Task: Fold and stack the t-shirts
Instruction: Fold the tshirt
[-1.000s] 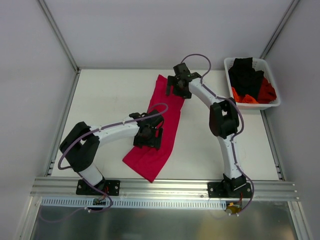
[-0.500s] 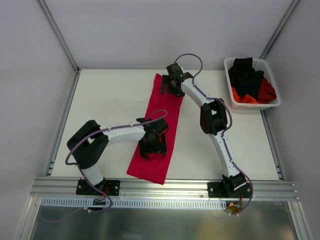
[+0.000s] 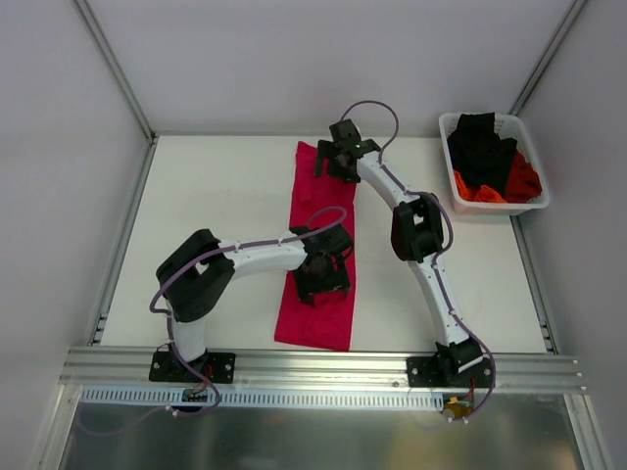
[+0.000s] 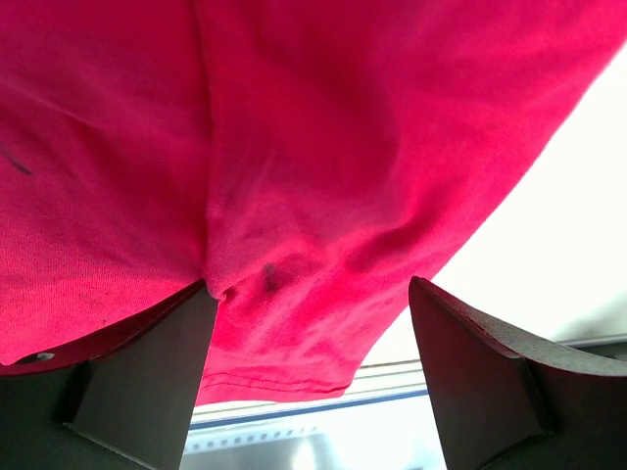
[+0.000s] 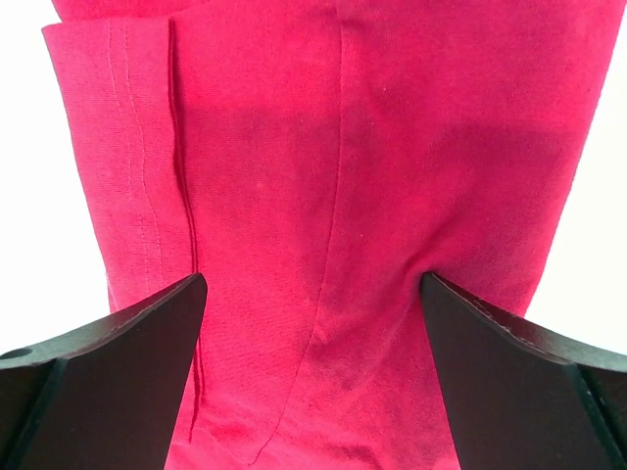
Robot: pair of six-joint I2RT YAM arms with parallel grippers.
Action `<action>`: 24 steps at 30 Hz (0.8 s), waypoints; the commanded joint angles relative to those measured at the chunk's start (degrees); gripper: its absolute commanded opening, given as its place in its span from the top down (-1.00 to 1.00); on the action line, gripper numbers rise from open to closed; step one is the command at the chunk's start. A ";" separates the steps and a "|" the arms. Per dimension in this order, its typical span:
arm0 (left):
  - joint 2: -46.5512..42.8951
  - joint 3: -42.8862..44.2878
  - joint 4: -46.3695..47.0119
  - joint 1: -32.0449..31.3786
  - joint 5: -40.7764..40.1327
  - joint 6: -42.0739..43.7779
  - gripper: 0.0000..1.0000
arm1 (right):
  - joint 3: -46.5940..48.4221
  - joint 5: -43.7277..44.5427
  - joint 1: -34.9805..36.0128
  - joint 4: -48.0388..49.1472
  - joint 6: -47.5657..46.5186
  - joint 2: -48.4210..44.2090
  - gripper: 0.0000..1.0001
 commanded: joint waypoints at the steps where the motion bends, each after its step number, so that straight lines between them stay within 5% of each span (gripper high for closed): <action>1: 0.35 2.40 0.11 -0.98 -2.36 -1.26 -0.59 | 3.10 -0.63 0.72 0.70 -2.82 0.92 -0.90; 10: -5.79 1.17 0.11 -2.47 -5.61 -0.91 -0.58 | 2.66 -2.38 0.11 1.93 -6.33 -6.18 -0.97; 18: -20.81 -1.62 0.03 -2.57 -10.18 13.31 -0.73 | -1.46 -5.99 -1.55 2.11 -10.03 -24.36 -0.99; 24: -30.40 -9.98 2.48 3.67 -7.12 24.82 -0.72 | -15.95 -6.79 -3.32 1.14 -9.06 -37.74 -0.98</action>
